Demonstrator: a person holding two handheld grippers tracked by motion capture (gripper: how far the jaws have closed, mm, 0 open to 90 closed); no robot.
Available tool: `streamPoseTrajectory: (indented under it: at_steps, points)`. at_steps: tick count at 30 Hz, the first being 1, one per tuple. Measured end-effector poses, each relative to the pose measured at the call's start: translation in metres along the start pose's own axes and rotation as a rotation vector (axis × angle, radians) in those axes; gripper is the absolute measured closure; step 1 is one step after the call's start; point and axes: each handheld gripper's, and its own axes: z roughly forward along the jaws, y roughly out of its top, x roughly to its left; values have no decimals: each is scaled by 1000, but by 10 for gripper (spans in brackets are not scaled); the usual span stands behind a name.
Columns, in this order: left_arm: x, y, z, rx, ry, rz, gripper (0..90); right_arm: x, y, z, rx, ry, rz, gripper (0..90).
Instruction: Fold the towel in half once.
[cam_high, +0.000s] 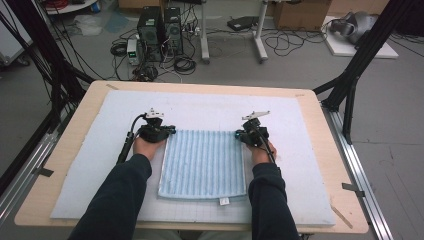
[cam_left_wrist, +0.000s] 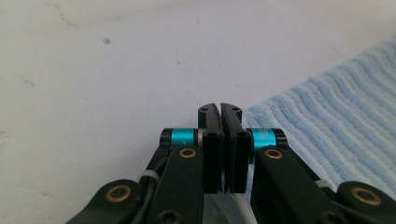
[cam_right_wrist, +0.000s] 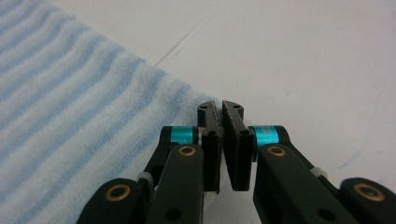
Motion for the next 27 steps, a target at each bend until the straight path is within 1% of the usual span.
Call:
streamPoseTrajectory:
  at_steps: [1, 2, 4, 5, 6, 7, 8, 9, 10, 11, 12, 13, 14, 16, 17, 19, 20, 21, 23, 24, 27]
  points:
    - [0, 1, 0, 0, 7, 15, 870, 0, 1, 0, -5, -14, -8, 862]
    - [-1, 1, 1, 1, 13, 17, 870, 0, 2, 0, -9, -21, -9, 861]
    - [2, -1, 3, 14, 6, -2, 869, 0, 3, 1, -4, -21, -16, 854]
    - [2, -1, 3, 17, 3, -9, 859, 1, 3, 1, -3, -22, -15, 836]
    - [3, -1, 1, 17, 7, 1, 833, 1, 3, 0, -4, -18, -9, 790]
    - [3, 0, 0, 11, 15, 3, 750, 0, 3, -1, -6, -22, 1, 697]
    - [5, 1, -2, 2, 15, -16, 618, -1, 3, -3, -13, -33, 14, 651]
    - [6, 2, -5, -13, 9, -34, 529, -3, 3, -6, -25, -29, 27, 607]
    - [7, 4, -9, -32, -1, -48, 474, -5, 3, -10, -37, -32, 31, 546]
    - [7, 6, -13, -49, -14, -60, 425, -5, 3, -14, -52, -30, 49, 487]
    - [7, 7, -18, -59, -30, -62, 405, -5, 3, -18, -64, -18, 57, 439]
    - [5, 8, -22, -71, -39, -64, 372, -5, 3, -22, -68, -1, 52, 404]
    - [4, 9, -26, -77, -54, -56, 340, -4, 3, -26, -64, -7, 30, 375]
    - [1, 10, -33, -97, -69, -45, 300, -3, 1, -35, -71, -1, -3, 328]
    - [-1, 11, -37, -106, -77, -38, 271, -2, 0, -40, -76, 3, -4, 291]
    - [-4, 12, -44, -128, -115, -15, 235, 0, -2, -50, -93, -3, -25, 258]
    - [-6, 13, -48, -137, -125, -6, 226, 1, -3, -55, -105, -3, -36, 240]
    - [-8, 13, -52, -148, -136, 0, 226, 1, -5, -60, -117, -6, -46, 212]
    - [-11, 12, -58, -158, -163, 15, 225, 2, -8, -69, -141, 0, -56, 195]
    - [-12, 12, -61, -162, -162, 24, 225, 2, -10, -73, -153, 1, -63, 179]
    - [-16, 8, -71, -182, -186, 32, 227, 4, -16, -84, -183, 26, -66, 139]
